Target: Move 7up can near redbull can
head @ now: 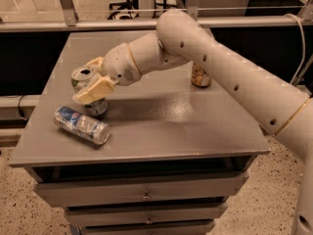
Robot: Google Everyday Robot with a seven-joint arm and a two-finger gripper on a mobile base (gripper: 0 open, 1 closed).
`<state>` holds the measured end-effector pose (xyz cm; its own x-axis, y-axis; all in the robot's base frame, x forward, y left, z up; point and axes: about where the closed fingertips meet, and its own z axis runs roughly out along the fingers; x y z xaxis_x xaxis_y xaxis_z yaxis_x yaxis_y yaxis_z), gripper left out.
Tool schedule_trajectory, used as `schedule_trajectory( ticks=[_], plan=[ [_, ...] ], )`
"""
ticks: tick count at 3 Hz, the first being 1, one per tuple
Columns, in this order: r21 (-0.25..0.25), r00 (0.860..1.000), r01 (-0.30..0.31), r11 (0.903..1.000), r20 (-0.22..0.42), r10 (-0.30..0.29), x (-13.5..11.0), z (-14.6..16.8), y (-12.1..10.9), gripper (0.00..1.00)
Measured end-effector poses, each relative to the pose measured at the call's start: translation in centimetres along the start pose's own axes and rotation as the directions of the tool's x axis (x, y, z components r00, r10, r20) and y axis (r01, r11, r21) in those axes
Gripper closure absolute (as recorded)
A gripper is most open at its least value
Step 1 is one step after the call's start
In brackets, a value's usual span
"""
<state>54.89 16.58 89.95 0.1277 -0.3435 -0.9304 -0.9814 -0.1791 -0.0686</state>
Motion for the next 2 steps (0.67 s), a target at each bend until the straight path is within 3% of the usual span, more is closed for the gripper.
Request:
schedule_trajectory(
  ticks=[1, 2],
  plan=[
    [-0.014, 1.000, 0.001, 0.9999, -0.002, -0.001, 0.40, 0.20, -0.34, 0.06],
    [-0.018, 1.000, -0.001, 0.9998, -0.011, 0.001, 0.77, -0.19, -0.41, 0.00]
  ],
)
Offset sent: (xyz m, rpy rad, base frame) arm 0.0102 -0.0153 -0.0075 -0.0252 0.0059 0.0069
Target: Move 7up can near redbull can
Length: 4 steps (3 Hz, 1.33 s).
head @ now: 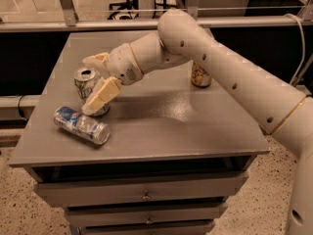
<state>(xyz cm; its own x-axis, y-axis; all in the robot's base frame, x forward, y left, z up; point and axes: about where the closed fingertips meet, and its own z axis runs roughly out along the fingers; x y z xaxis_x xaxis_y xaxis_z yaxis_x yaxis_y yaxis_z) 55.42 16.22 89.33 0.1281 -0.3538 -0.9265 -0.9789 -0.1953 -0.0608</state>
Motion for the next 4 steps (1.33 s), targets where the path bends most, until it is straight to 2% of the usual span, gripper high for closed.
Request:
schedule_trajectory(
  ticks=[1, 2, 3, 4],
  plan=[
    [0.026, 0.999, 0.000, 0.9997, -0.037, 0.001, 0.6, -1.6, -0.3, 0.00],
    [0.149, 0.991, 0.004, 0.9889, -0.136, 0.017, 2.0, -6.6, -1.6, 0.00],
    [0.366, 0.958, 0.060, 0.9288, -0.283, 0.050, 3.0, -16.2, -3.8, 0.00],
    [0.541, 0.930, 0.122, 0.8321, -0.356, 0.095, 2.5, -24.1, -5.4, 0.00]
  ],
)
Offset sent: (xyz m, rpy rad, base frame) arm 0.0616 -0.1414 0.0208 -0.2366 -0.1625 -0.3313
